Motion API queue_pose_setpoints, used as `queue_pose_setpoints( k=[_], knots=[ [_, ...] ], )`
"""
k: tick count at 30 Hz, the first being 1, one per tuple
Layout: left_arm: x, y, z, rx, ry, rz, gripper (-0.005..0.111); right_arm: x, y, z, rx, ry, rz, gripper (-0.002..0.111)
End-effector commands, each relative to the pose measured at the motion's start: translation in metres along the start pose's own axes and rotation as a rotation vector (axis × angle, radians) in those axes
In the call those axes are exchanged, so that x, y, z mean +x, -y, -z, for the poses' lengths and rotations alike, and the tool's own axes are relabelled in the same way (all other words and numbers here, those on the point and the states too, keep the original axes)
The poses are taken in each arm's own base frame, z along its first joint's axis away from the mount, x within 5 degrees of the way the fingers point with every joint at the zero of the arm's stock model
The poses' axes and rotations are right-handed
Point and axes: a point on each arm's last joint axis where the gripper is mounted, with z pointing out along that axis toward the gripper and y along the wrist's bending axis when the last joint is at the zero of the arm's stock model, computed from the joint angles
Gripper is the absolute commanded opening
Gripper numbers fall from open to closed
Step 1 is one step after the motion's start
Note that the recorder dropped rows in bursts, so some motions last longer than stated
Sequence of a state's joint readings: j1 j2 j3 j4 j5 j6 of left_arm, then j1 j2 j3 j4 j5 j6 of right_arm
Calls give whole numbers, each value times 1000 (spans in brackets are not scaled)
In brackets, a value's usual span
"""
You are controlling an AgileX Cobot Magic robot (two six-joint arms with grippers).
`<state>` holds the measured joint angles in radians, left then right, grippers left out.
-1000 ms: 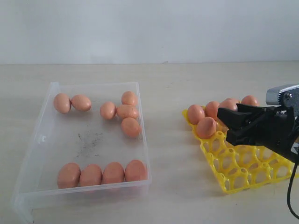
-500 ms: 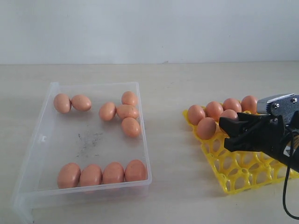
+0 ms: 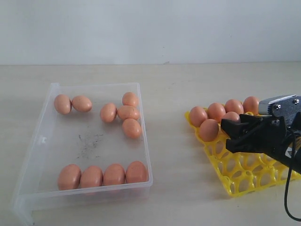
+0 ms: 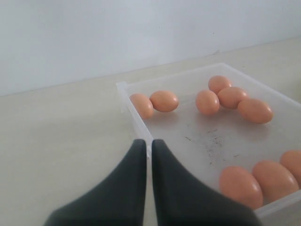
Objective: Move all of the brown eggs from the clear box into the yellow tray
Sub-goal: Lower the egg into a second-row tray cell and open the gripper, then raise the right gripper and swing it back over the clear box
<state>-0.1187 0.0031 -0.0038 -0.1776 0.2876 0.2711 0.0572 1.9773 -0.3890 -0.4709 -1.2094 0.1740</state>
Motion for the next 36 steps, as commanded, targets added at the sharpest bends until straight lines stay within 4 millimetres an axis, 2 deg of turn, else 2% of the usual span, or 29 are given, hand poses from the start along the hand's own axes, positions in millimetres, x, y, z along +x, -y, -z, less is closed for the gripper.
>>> queue_pose_setpoints(
  k=[1, 4, 7, 10, 15, 19, 24, 30, 36],
  knots=[
    [1, 0, 0, 5, 2, -3, 4, -2, 2, 0, 9, 16, -3, 59],
    [1, 0, 0, 5, 2, -3, 4, -2, 4, 0, 22, 18, -5, 59],
    [1, 0, 0, 5, 2, -3, 4, -12, 7, 1, 60, 58, 5, 59],
    [1, 0, 0, 5, 2, -3, 4, -25, 6, 5, 71, 105, 20, 59],
    [1, 0, 0, 5, 2, -3, 4, -57, -3, 16, 22, 216, 52, 59],
    [1, 0, 0, 5, 2, -3, 4, -83, -20, 30, -103, 291, 24, 59],
    [1, 0, 0, 5, 2, -3, 4, -102, -46, 48, -327, 291, -49, 59],
    [1, 0, 0, 5, 2, -3, 4, -102, -83, 56, -558, 205, -71, 59],
    [1, 0, 0, 5, 2, -3, 4, -100, -112, 55, -663, 187, -90, 59]
  ],
)
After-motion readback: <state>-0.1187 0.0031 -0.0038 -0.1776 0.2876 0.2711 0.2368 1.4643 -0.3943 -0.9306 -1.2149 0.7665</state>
